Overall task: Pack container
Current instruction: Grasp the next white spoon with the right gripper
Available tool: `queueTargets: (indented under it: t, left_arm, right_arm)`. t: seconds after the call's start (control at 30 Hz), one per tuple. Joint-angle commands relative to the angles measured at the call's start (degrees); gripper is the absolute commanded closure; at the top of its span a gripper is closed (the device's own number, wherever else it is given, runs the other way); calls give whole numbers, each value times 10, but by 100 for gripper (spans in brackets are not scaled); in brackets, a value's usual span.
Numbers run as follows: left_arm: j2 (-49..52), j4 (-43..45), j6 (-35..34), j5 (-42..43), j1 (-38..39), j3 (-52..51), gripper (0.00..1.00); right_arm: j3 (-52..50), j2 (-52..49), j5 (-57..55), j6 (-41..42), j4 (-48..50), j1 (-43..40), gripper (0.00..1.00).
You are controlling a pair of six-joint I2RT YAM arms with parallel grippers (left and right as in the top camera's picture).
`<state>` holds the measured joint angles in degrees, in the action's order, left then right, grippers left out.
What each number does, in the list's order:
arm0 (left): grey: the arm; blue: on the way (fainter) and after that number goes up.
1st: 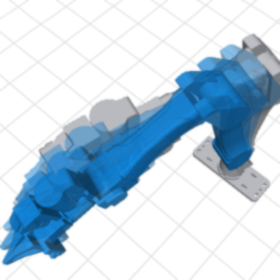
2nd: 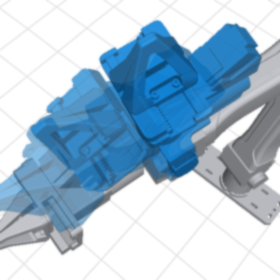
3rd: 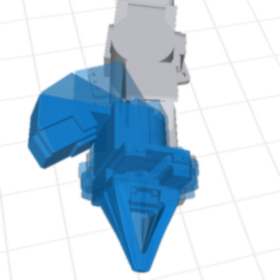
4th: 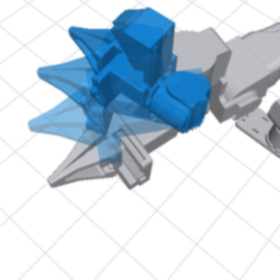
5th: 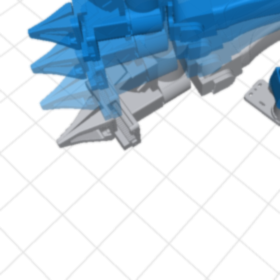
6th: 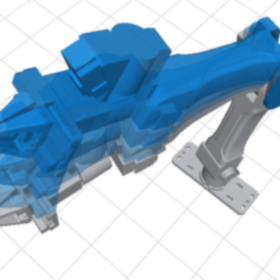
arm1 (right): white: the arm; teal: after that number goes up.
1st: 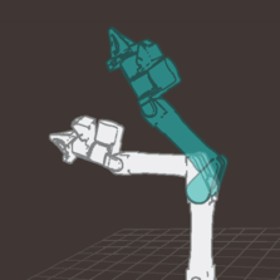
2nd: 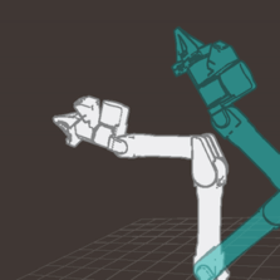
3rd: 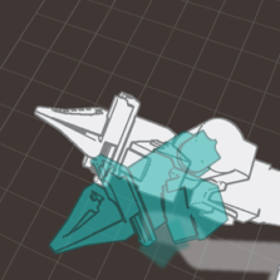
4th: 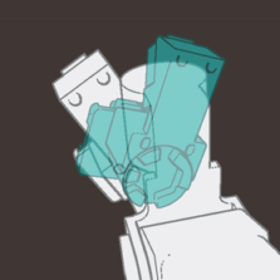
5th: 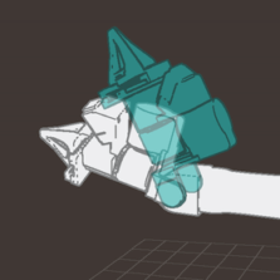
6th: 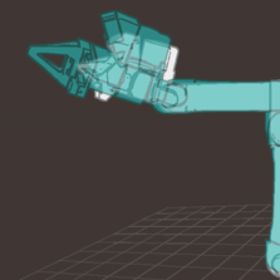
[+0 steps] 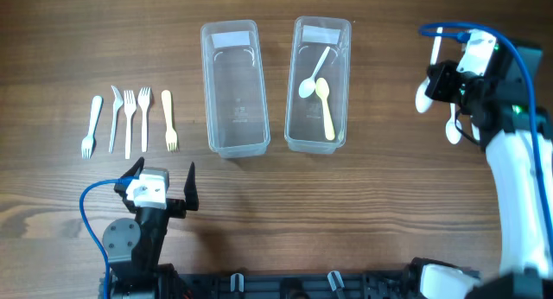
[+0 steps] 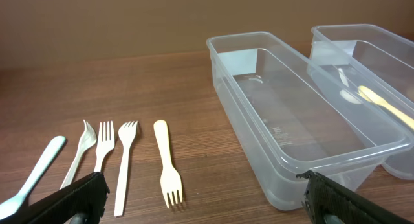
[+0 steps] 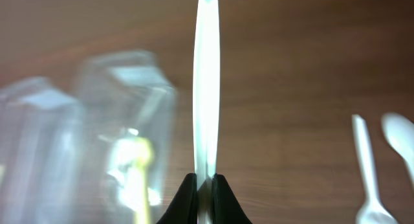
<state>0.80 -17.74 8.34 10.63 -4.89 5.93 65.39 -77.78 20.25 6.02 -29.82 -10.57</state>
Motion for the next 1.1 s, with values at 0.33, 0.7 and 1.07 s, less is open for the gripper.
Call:
queueTargets:
  t: [0.33, 0.7, 1.07]
  left_arm:
    - [-4, 2, 9, 11, 3, -4, 0]
    - [-4, 2, 9, 11, 3, -4, 0]
    - [-4, 2, 9, 11, 3, -4, 0]
  right_arm:
    - [-23, -55, 3, 81, 79, 251, 96]
    - [-9, -31, -4, 45, 92, 212, 28]
    - [-6, 66, -317, -45, -58, -38, 30]
